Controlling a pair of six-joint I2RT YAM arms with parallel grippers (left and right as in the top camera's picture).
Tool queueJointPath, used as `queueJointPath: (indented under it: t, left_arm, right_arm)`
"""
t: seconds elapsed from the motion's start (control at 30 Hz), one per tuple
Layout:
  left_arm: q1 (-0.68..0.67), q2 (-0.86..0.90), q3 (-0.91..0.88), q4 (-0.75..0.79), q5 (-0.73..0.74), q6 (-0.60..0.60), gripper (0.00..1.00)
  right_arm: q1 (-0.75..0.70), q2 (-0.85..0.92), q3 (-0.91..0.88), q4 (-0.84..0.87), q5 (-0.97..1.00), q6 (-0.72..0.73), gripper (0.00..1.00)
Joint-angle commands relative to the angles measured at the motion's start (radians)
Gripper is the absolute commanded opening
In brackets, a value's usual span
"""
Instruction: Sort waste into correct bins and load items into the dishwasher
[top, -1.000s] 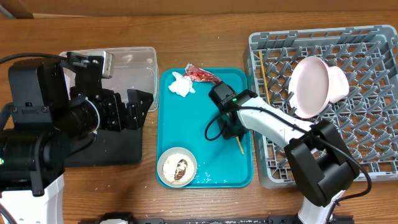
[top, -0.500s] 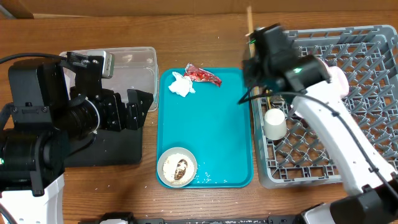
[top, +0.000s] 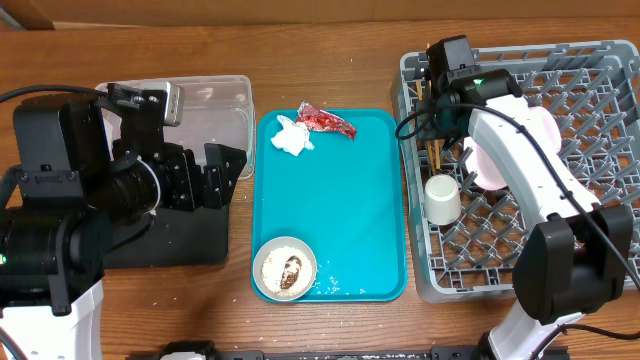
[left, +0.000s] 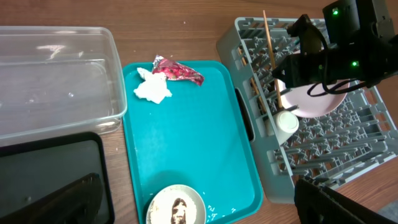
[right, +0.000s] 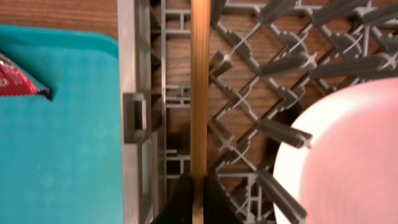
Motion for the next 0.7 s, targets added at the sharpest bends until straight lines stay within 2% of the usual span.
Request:
queueJointPath:
  t: [0.0,0.07,0.27,0.43,0.5,0.57,0.67]
  left_arm:
    - [0.005,0.003,0.011,0.003,0.009,-0.013,1.00]
    - [0.005,0.003,0.011,0.003,0.009,-0.013,1.00]
    - [0.005,0.003,0.011,0.003,0.009,-0.013,1.00]
    - [0.005,0.003,0.011,0.003,0.009,-0.013,1.00]
    - [0.005,0.003,0.011,0.003,0.009,-0.013,1.00]
    - [0.005,0.003,0.011,0.003,0.009,-0.013,1.00]
    - [0.005,0.003,0.011,0.003,0.009,-0.013,1.00]
  right_arm:
    - [0.009,-0.010,0.003,-0.020,-0.009,-0.003,0.24]
    - [0.010,-0.017,0.005,-0.026,-0.010,-0.004,0.34]
    - [0.042,-0.137,0.037,-0.045,-0.010,0.001,0.44]
    - [0.116,-0.362,0.044,-0.043,-0.020,0.004,0.53]
    - [0.146,-0.439,0.044,-0.059,-0.039,0.011,0.67]
    - [0.174,-0.513,0.044,-0.079,-0.072,0.032,1.00]
    - [0.205,-0.609,0.044,-0.103,-0.168,0.034,1.00]
